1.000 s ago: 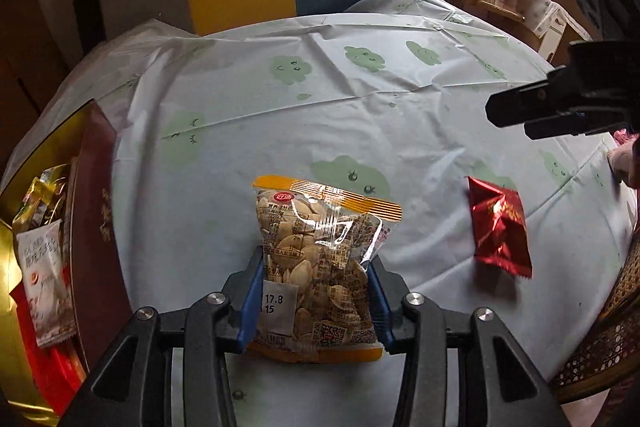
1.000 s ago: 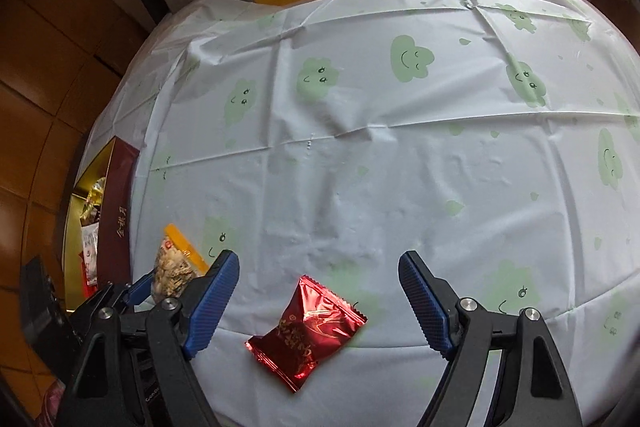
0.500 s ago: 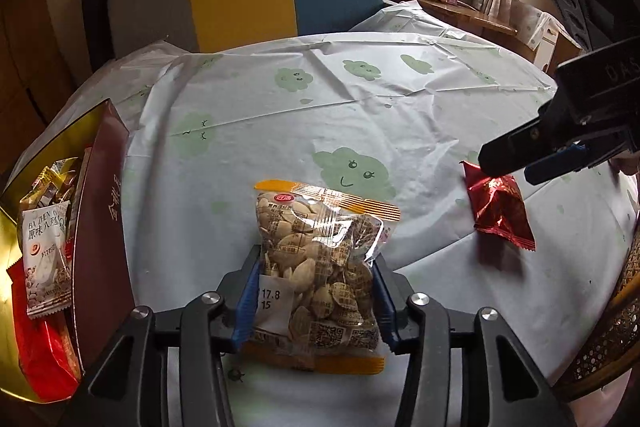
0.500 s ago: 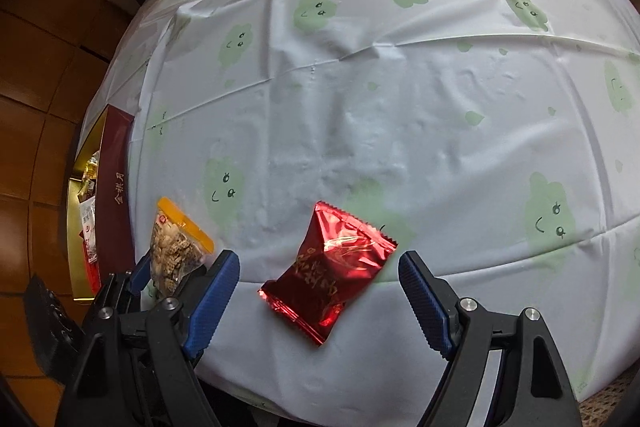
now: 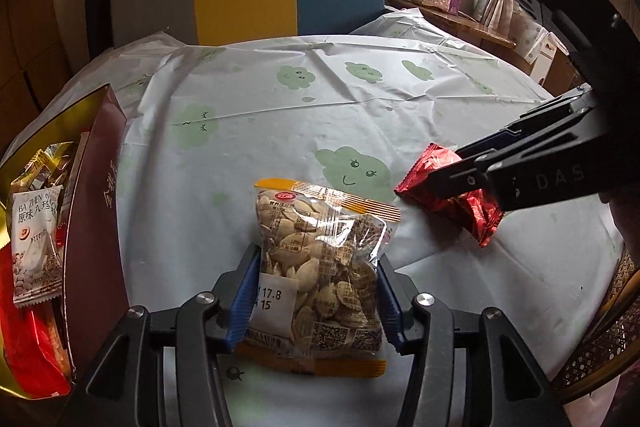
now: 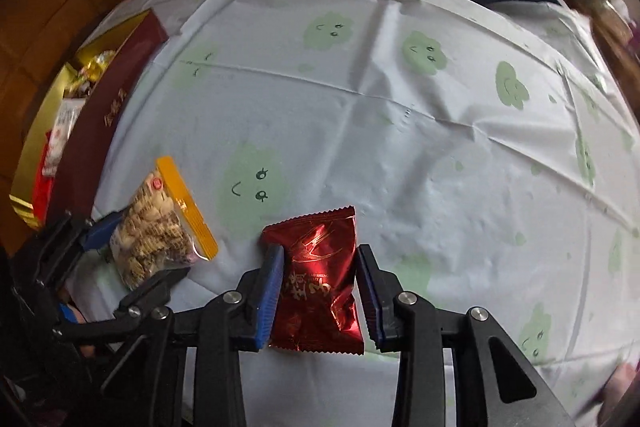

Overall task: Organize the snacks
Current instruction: 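Lift the peanut bag with the left gripper while the right gripper grasps the red foil packet, then carry the peanut bag into the gold tin and open the left gripper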

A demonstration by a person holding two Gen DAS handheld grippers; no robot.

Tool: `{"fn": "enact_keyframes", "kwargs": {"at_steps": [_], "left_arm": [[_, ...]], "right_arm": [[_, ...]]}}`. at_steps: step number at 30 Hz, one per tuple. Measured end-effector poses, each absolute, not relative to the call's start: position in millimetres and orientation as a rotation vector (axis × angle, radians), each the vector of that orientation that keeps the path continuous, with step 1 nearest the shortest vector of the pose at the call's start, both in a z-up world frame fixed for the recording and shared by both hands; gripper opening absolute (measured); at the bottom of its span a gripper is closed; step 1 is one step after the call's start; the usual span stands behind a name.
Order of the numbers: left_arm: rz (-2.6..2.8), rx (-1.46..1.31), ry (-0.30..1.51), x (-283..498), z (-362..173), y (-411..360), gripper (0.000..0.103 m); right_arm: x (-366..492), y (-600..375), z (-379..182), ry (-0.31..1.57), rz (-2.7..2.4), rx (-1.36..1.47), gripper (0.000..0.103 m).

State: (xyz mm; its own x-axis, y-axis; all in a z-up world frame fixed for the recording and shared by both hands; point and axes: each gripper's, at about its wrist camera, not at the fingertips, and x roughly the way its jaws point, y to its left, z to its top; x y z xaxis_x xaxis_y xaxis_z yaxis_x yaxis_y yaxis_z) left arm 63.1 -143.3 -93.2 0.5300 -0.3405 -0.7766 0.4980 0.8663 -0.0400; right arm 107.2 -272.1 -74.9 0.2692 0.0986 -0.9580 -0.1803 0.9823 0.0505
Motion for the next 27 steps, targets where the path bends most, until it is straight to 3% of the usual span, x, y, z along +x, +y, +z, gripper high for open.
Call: {"fn": "enact_keyframes", "kwargs": {"at_steps": [5,17,27], "left_arm": [[-0.497,0.192,0.873,62.6,-93.5,-144.5,0.055],[-0.495,0.18,0.881,62.6,-89.8,-143.5,0.052],[-0.472,0.013,0.828,64.8,-30.9,-100.3,0.05]], "right_arm": [[102.2,-274.5,-85.3,1.281,0.212,-0.091,0.045],[98.8,-260.7,-87.5,1.253,0.2,-0.212,0.047],[93.4,-256.3,-85.6,1.233,0.2,-0.245,0.046]]}}
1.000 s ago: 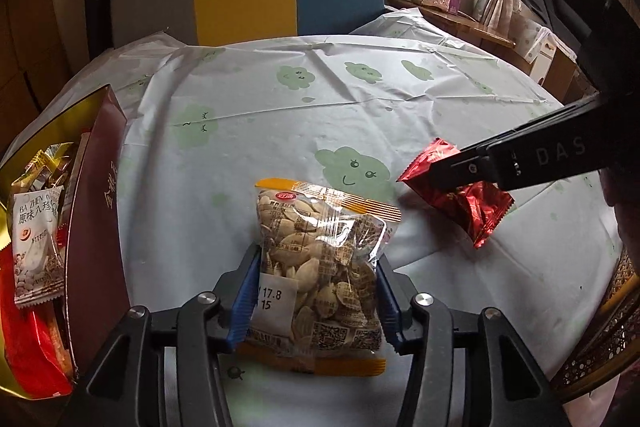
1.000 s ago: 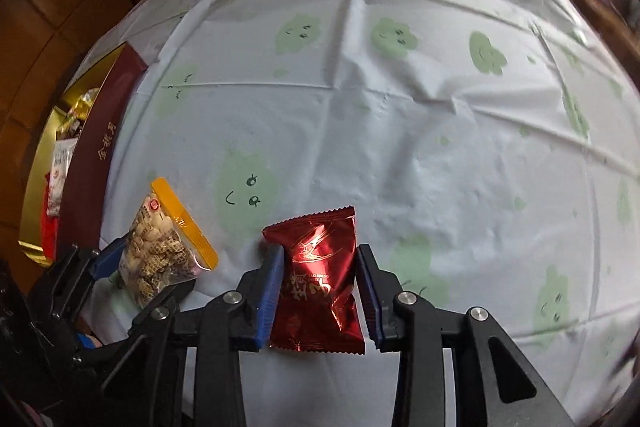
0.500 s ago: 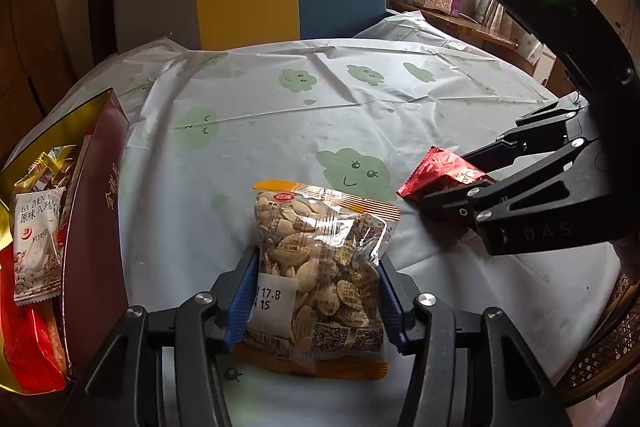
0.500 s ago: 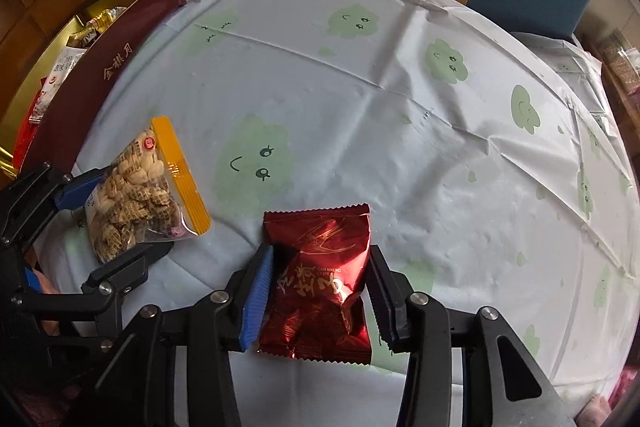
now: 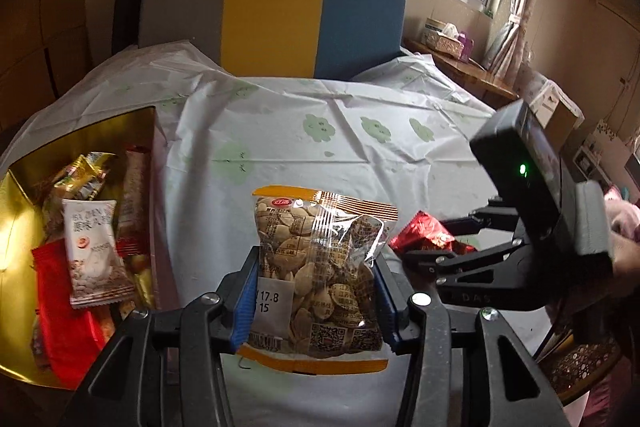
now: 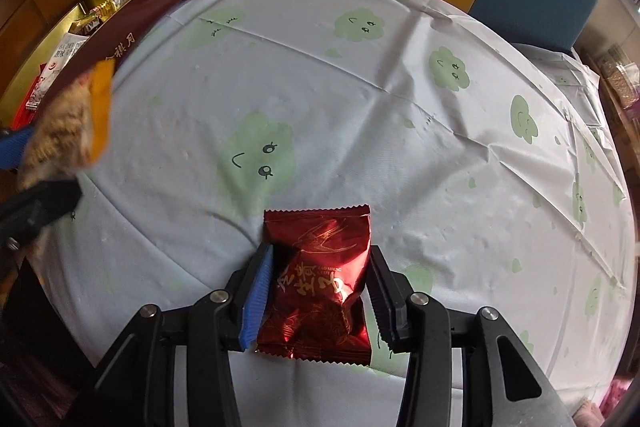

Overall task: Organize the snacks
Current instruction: 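Carry the peanut bag into the gold tin and open the left gripper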

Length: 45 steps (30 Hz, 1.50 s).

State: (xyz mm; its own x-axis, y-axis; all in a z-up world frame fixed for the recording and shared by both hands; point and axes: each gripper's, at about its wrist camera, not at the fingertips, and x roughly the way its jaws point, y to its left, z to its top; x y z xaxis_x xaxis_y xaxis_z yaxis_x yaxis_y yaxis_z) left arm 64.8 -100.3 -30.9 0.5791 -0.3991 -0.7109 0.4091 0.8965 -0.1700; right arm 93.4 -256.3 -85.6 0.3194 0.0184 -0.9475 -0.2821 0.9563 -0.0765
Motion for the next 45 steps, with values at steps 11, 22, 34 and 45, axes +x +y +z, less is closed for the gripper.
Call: {"fn": "enact_keyframes", "kwargs": {"at_steps": [11,22,34,45], "left_arm": [[-0.124,-0.29,0.817,102.9,-4.1,60.0,0.05],[0.114,-0.515,0.968,118.4,-66.6,158.4,0.051],[0.144,-0.464,1.028,138.6,-85.8,155.9,0.055],[0.145,-0.327,0.967,132.4,-70.2,142.3,0.07]], "right_arm": [[88.3,-252.4,-82.8,1.217,0.198,-0.275,0.046],[88.8,-253.9,-82.5,1.218,0.197,-0.265,0.046],[89.4,-255.1,-83.2,1.219,0.194,-0.26,0.046],[89.1,-254.3,-84.3,1.217,0.185,-0.27,0.047]]}}
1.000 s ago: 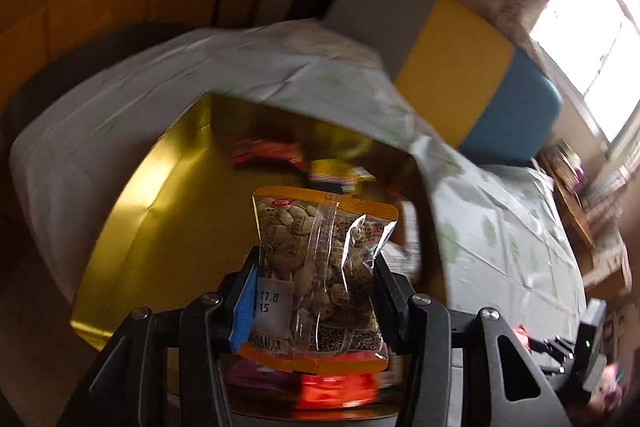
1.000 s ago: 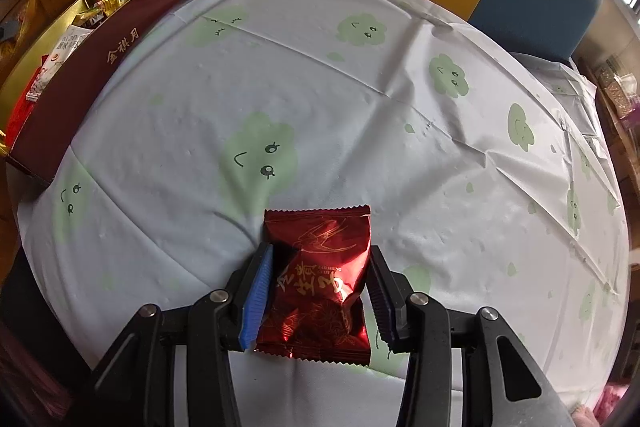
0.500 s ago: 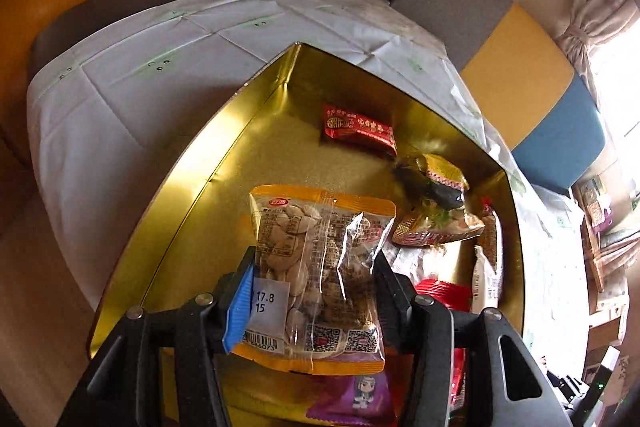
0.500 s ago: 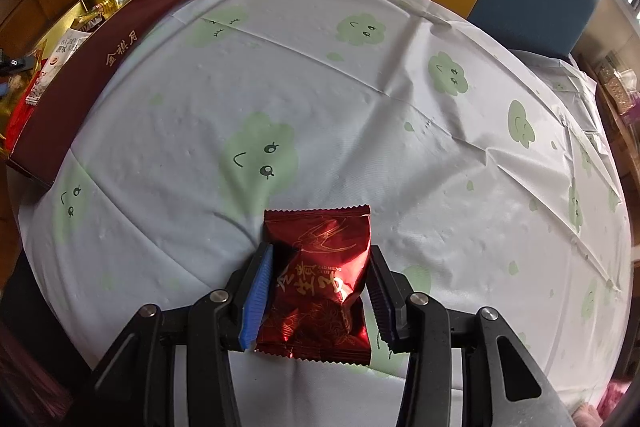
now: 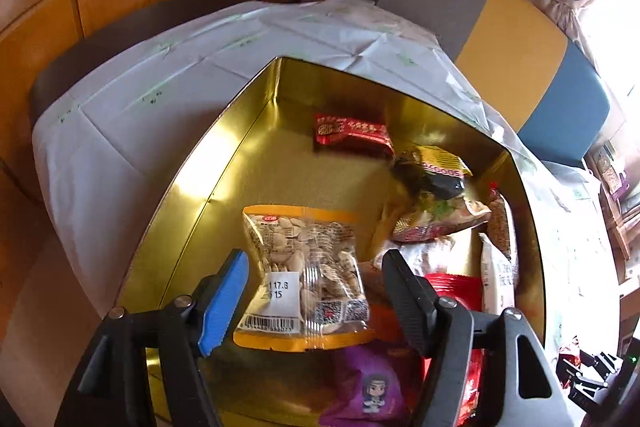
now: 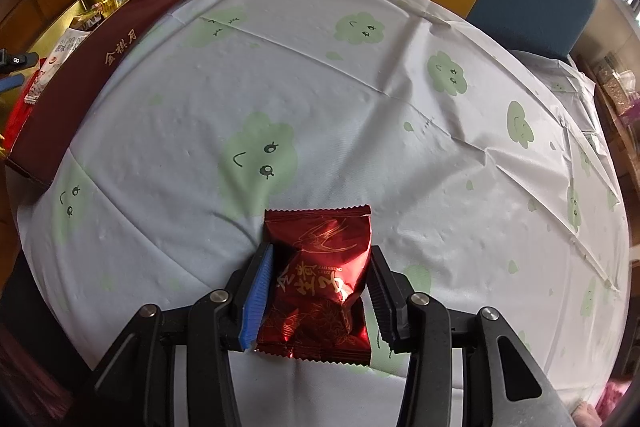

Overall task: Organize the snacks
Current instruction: 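Carry the peanut bag into the gold tin and open the left gripper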

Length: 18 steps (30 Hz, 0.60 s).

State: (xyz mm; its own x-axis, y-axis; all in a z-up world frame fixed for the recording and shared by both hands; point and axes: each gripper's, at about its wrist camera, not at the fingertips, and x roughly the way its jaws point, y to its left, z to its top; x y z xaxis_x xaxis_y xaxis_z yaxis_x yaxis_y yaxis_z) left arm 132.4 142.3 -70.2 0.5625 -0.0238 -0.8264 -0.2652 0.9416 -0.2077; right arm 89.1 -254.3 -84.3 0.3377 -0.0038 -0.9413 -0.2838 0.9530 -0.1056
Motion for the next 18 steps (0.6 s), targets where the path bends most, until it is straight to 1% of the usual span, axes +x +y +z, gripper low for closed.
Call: {"fn": "enact_keyframes", "kwargs": {"at_steps": [12,18], "left_arm": [[0.127,-0.204,0.875,101.8,-42.7,114.6,0.07],[0.099,-0.204,0.879,92.9,-38.8,106.3,0.07]], "right_arm": [[85.9,-251.1,-82.5,1.209,0.171,-0.283,0.047],[82.5,-248.0,-81.2,1.196,0.165,-0.307,0.046]]}}
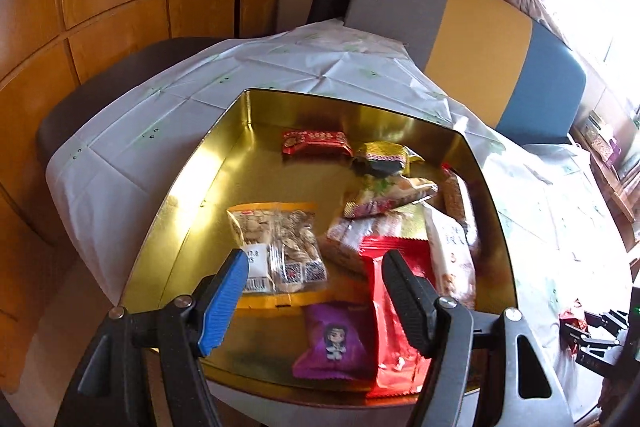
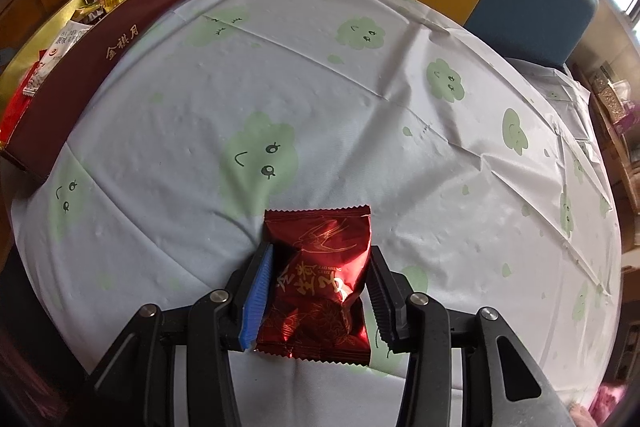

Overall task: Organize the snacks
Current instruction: 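Carry the peanut bag into the gold tin and open the left gripper, then carry the red foil packet into the gold tin and release it with the right gripper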

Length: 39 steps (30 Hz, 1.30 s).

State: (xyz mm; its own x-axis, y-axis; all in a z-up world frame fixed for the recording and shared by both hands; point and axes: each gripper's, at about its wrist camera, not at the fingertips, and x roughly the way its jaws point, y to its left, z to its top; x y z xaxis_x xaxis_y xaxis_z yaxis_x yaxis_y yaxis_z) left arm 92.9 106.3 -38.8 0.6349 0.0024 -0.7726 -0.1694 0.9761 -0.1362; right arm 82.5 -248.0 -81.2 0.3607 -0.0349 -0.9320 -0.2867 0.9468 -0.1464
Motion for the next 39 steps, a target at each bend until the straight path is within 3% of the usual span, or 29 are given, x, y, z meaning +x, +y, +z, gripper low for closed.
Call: {"fn": "enact_keyframes", "kwargs": {"at_steps": [28,34,35,39], "left_arm": [[0.112,-0.129,0.86,71.4,-34.8,105.1,0.07],[0.131,-0.145,0.885,68.5,-30.0,123.4,0.064],[0.131,-0.147,0.884,67.1,-29.1,126.7,0.058],[0.164,-0.146,0.867,61.7,-26.9,140.3,0.05]], "right_arm": [[75.0,-242.5,-77.9,1.165,0.164,-0.351,0.046],[83.7,-252.3,-74.0,1.21,0.166,-0.265,0.044],[85.1,-253.3,-71.8,1.215,0.166,-0.25,0.042],[89.4,-245.0,-45.8,1.152,0.183,-0.203,0.04]]}}
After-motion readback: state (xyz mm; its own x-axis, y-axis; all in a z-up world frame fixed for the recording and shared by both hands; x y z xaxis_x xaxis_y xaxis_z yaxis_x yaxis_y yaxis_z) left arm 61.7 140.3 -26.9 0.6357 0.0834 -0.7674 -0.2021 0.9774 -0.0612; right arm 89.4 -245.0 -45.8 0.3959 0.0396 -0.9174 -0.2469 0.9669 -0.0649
